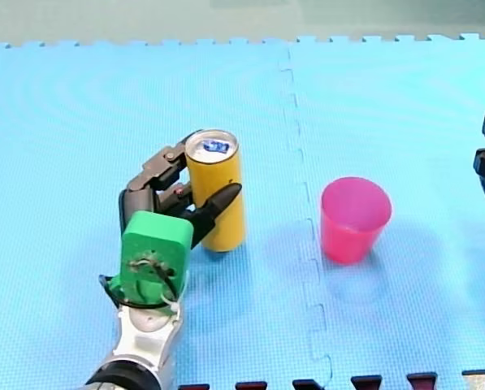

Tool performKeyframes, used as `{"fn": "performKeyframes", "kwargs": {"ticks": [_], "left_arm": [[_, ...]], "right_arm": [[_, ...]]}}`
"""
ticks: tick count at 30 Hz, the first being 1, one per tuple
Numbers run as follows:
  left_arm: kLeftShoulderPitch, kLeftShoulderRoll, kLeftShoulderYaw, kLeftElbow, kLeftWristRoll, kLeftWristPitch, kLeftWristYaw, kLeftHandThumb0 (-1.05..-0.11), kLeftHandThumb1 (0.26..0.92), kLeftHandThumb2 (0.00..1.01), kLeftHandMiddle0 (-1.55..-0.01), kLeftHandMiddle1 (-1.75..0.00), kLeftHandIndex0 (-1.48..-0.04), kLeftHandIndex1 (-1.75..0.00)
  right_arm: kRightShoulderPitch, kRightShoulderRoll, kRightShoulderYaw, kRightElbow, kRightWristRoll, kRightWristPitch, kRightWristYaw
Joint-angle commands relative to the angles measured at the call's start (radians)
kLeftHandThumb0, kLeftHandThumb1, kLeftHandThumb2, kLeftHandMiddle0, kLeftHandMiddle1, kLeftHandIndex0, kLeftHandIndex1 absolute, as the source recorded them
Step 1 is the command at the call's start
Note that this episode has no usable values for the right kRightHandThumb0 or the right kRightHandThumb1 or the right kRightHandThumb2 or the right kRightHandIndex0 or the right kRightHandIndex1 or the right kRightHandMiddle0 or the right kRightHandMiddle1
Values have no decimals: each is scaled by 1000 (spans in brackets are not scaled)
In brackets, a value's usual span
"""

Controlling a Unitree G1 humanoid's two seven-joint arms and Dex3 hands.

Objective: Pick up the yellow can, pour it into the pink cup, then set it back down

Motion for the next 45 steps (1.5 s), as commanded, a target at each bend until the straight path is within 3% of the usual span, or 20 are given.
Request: {"fn": "performKeyframes", "kwargs": {"ticks": [1,9,13,18,25,32,38,45], "left_arm": [[1,-4,15,-3,-16,-16,-22,-356,784,1,-1282,0,-1129,0],[0,-18,61,-3,-74,-29,-134,-382,772,0,-1128,1,-1009,1],[-4,-11,59,0,-59,-28,-134,-469,737,2,-1007,0,-894,0],[-5,25,-39,2,102,-12,85,-618,743,3,-816,0,-787,0],[-13,48,-129,5,241,14,295,-698,754,4,-752,0,-721,0],[-25,86,-277,1,438,66,584,-780,779,7,-698,0,-654,0],[-31,96,-336,5,503,85,680,-814,785,4,-677,0,-636,-1],[-32,96,-366,12,500,75,712,-822,779,0,-663,0,-634,0]], "right_arm": [[-3,-6,-3,-3,5,4,2],[-2,-4,-2,-5,5,1,2],[-3,-5,-2,-6,5,1,3],[-4,-4,-1,-6,5,3,2],[-6,-5,3,-5,0,6,-4],[-8,-5,7,-4,-4,8,-11],[-9,-7,11,-4,-9,9,-16],[-7,-7,13,-4,-12,9,-20]]}}
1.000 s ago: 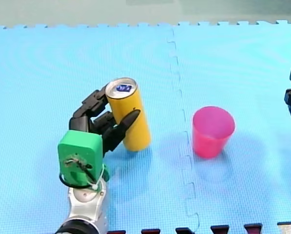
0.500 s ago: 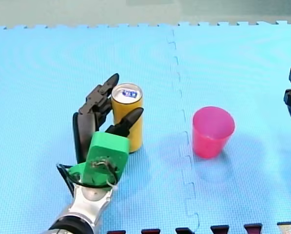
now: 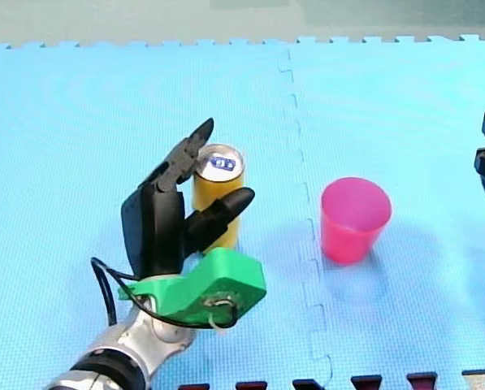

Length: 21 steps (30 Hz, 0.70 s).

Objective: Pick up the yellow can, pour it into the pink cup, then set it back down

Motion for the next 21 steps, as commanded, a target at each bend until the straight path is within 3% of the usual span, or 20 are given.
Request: {"fn": "performKeyframes", "kwargs": {"ticks": [1,6,10,16,21], "left_arm": [[-5,5,-8,3,-9,-6,5,-824,777,0,-662,0,-633,0],[-4,8,-18,4,-22,-10,4,-843,770,0,-657,0,-627,0],[1,14,-7,4,-54,-23,-47,-914,801,11,-593,0,-554,0],[10,19,39,4,-148,-42,-234,-987,825,8,-466,0,-414,0],[27,15,102,1,-251,-63,-406,-1044,851,13,-427,0,-379,0]], "right_arm": [[-3,-5,0,-3,2,3,-1],[-2,-5,1,-3,1,2,-2],[-2,-1,4,-2,-3,1,-9],[-1,4,7,1,-6,1,-15],[0,3,5,1,-3,-4,-1]]}}
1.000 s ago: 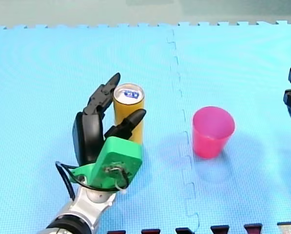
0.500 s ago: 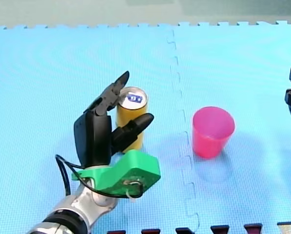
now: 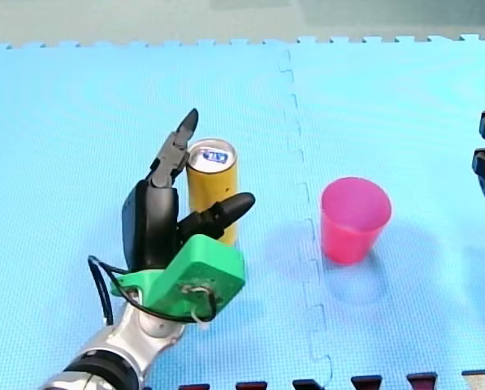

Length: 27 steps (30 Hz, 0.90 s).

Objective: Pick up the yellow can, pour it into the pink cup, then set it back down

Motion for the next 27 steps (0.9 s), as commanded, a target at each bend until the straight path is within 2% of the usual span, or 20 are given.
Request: {"fn": "performKeyframes", "kwargs": {"ticks": [1,8,13,19,27], "left_arm": [[19,4,40,-2,-53,-13,-87,-1046,855,13,-414,0,-369,0],[83,40,92,-19,-122,-98,-214,-1048,880,16,-338,0,-321,0],[116,65,111,-32,-139,-138,-259,-1048,877,10,-319,0,-308,0],[129,75,116,-40,-133,-142,-260,-1048,875,6,-308,0,-300,0],[139,80,101,-49,-103,-145,-229,-1048,880,6,-297,0,-286,0]], "right_arm": [[0,-2,-2,0,4,-4,6],[0,4,-1,0,3,-6,9],[-2,8,0,1,2,-4,8],[-7,18,-1,3,3,1,8],[-14,26,7,5,-8,3,-12]]}}
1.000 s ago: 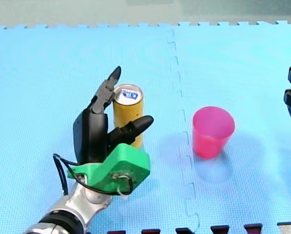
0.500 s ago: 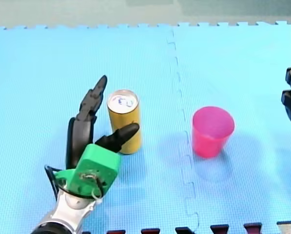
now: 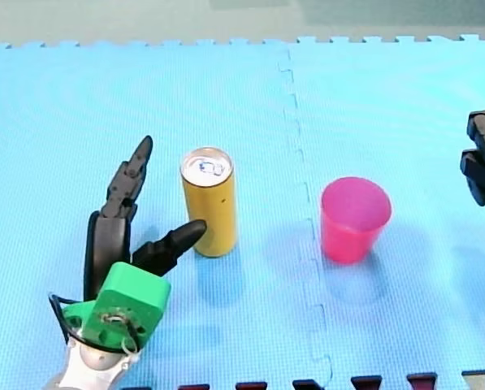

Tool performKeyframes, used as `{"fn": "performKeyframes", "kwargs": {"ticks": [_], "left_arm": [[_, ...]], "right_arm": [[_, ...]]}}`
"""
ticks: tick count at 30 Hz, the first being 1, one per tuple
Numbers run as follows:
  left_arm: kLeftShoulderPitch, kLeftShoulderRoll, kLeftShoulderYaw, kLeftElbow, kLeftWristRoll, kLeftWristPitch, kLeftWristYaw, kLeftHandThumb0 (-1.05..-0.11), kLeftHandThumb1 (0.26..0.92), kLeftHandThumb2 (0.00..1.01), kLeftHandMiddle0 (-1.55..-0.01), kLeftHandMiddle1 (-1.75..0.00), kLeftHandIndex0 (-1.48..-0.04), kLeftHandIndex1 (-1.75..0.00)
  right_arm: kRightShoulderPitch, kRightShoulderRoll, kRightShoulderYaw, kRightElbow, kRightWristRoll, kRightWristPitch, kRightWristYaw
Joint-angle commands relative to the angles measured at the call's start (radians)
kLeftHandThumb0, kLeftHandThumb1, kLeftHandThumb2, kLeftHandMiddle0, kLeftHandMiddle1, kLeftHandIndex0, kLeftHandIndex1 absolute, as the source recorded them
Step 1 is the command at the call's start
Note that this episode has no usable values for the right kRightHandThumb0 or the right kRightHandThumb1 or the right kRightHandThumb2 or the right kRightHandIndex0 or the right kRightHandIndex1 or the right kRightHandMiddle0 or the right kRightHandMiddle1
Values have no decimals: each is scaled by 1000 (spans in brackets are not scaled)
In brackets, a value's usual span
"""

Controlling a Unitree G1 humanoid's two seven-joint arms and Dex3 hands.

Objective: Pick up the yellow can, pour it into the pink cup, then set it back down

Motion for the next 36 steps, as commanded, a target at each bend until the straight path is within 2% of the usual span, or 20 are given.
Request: {"fn": "performKeyframes", "kwargs": {"ticks": [1,6,16,26,36], "left_arm": [[3,9,-9,-5,16,-3,17,-1048,881,6,-296,0,-284,0],[3,12,-25,-6,41,2,50,-1048,885,6,-291,0,-280,0],[-6,16,-41,-8,65,16,96,-1048,890,5,-288,-4,-275,0],[-3,20,-9,-7,5,-1,10,-1048,891,4,-298,-7,-275,0],[33,45,15,-17,-22,-41,-41,-1048,892,2,-304,-8,-274,-1]], "right_arm": [[-5,-1,1,1,-1,4,-6],[-4,0,2,2,-5,2,-13],[-1,0,-3,4,-3,-7,-10],[6,2,0,5,-10,-18,-24],[19,2,-12,7,-1,-23,-21]]}}
